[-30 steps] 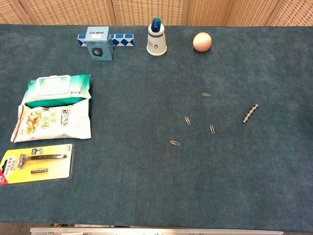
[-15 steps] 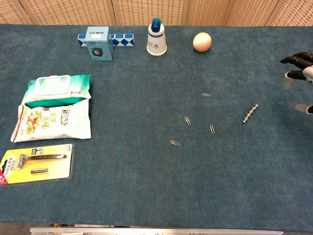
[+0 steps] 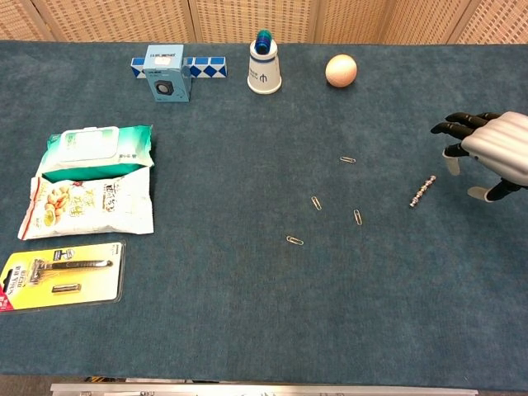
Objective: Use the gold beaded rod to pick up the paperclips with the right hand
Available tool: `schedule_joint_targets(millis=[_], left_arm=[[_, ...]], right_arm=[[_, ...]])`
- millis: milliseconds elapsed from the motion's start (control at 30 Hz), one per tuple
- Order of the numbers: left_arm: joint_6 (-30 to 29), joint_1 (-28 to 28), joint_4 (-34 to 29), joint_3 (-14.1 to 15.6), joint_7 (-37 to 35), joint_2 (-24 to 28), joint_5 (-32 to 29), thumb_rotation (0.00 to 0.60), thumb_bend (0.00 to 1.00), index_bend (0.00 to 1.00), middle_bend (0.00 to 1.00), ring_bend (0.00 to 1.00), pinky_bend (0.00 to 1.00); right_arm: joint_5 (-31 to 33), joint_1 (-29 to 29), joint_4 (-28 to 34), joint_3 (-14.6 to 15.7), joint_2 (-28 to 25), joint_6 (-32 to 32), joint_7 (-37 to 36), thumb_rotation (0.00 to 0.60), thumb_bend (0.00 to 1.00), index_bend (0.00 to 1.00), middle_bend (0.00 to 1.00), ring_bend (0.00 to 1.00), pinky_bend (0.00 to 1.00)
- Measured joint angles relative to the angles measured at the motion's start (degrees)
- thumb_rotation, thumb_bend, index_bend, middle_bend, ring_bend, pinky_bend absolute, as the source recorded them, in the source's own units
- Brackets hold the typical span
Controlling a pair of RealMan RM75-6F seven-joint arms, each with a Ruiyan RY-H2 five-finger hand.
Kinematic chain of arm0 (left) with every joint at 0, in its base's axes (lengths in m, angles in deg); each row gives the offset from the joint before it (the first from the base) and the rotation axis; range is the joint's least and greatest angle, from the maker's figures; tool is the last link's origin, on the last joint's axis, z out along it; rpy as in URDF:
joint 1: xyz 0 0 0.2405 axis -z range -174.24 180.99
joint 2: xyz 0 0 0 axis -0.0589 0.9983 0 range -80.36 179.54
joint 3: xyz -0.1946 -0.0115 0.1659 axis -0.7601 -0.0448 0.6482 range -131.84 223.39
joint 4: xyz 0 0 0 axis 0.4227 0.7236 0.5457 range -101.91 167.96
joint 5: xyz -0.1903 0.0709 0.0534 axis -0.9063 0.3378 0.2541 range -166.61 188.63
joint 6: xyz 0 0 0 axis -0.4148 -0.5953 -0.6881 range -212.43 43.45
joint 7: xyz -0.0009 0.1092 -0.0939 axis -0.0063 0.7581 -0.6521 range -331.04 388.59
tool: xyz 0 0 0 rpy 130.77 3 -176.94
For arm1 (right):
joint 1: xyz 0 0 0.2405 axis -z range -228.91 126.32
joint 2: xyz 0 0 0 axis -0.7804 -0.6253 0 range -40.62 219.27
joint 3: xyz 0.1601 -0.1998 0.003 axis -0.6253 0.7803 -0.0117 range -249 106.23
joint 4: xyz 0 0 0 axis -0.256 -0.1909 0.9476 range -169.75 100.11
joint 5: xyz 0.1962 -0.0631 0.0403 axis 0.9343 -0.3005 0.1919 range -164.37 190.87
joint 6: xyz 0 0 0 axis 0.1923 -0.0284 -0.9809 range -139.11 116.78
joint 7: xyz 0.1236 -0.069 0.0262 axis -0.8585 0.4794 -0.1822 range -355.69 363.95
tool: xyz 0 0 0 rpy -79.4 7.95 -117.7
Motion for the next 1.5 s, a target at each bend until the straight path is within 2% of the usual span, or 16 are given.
schedule_joint_targets(millis=[300, 500, 667, 800, 1033, 1500], left_arm=[[-0.3, -0.1, 0.2, -0.1, -0.7, 0.2, 0.1, 0.6, 0.36, 0.47, 0.42, 0.31, 0.5], [-0.4, -0.2, 0.2, -0.2, -1.2, 0.4, 0.1, 0.6, 0.36, 0.47, 0.42, 0.31, 0.5], [-0.1, -0.2, 0.1, -0.3, -1.4, 0.6, -0.2, 0.6, 0.36, 0.47, 0.42, 0.31, 0.5], [0.1, -0.2, 0.1, -0.4, -1.4, 0.6, -0.3, 0.6, 0.36, 0.47, 0.42, 0.31, 0.5], [0.2, -0.2, 0.0, -0.4, -1.4, 0.8, -0.5, 0.6, 0.36, 0.47, 0.42, 0.31, 0.5], [0.4, -0.3, -0.1, -0.7, -2.2, 1.2, -1.2, 0.6, 0.36, 0.47, 0.42, 0.31, 0.5]], right_arm=[[-0.5, -2.5, -2.4, 1.3, 1.8, -3.5, -1.7, 0.6, 0.25, 0.5, 0.13, 0.04, 0.19], [-1.2, -4.3, -3.3, 2.2, 2.6, -5.6, -3.7, 0.6, 0.27, 0.5, 0.12, 0.04, 0.27], [-2.4, -4.7, -4.9, 2.8, 3.7, -5.0, -4.2, 0.6, 0.27, 0.52, 0.12, 0.04, 0.29], [-3.5, -5.0, -6.5, 3.1, 4.9, -4.0, -4.0, 0.6, 0.27, 0.52, 0.12, 0.01, 0.19], [-5.4, -5.7, -8.4, 3.7, 6.6, -2.5, -4.4, 0.6, 0.27, 0.52, 0.08, 0.0, 0.12], [-5.9, -6.6, -10.5, 4.5, 8.7, -2.7, -3.8, 0.6, 0.27, 0.52, 0.01, 0.0, 0.08]])
